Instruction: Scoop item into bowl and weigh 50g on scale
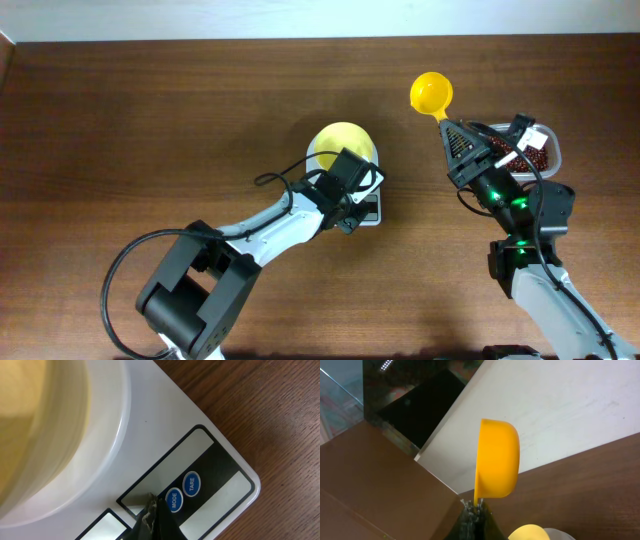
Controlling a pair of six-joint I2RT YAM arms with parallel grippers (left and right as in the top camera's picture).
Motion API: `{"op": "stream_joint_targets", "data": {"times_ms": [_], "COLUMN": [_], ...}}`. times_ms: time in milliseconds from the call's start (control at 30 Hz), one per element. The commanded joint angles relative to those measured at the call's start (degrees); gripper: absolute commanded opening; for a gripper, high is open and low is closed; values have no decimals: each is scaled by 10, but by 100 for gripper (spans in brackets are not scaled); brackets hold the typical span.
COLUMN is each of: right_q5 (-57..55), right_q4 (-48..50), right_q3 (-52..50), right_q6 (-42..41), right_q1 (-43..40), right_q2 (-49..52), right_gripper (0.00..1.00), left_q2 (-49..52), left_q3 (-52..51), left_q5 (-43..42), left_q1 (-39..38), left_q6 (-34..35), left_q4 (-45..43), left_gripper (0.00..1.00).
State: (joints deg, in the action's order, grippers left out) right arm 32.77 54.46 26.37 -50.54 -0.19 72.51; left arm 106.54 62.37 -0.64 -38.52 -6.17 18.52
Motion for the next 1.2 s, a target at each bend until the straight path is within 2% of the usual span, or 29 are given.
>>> {"op": "stream_joint_targets", "data": {"times_ms": [0, 367, 633, 767, 867, 900, 1000, 1100, 1167], "right_q5": [-3, -3, -5, -5, -5, -5, -5, -5, -5], "right_q4": [4, 4, 3, 3, -4, -12, -44, -66, -74], "right_q3": [11, 11, 11, 11, 11, 11, 11, 11, 11], "right_q6": [8, 8, 8, 8, 8, 8, 8, 8, 8], "right_q1": [-3, -3, -3, -3, -3, -3, -3, -3, -3], "right_q2": [2, 2, 2, 2, 2, 2, 2, 2, 2], "right_gripper": [4, 4, 4, 4, 4, 4, 4, 4, 4], "left_q2": [26, -2, -188, -269, -292, -297, -297, -297, -297], "left_q3": [3, 4, 4, 4, 4, 4, 4, 4, 4], "left_q5": [13, 12, 9, 92, 127, 132, 132, 132, 132], "left_q1": [0, -1, 0, 24, 61, 85, 142, 192, 228], "left_q6": [9, 9, 9, 9, 9, 9, 9, 9, 9], "left_q4": [4, 40, 47, 29, 15, 6, -28, -73, -106], "left_gripper": [0, 0, 0, 2, 14, 22, 68, 99, 99]}}
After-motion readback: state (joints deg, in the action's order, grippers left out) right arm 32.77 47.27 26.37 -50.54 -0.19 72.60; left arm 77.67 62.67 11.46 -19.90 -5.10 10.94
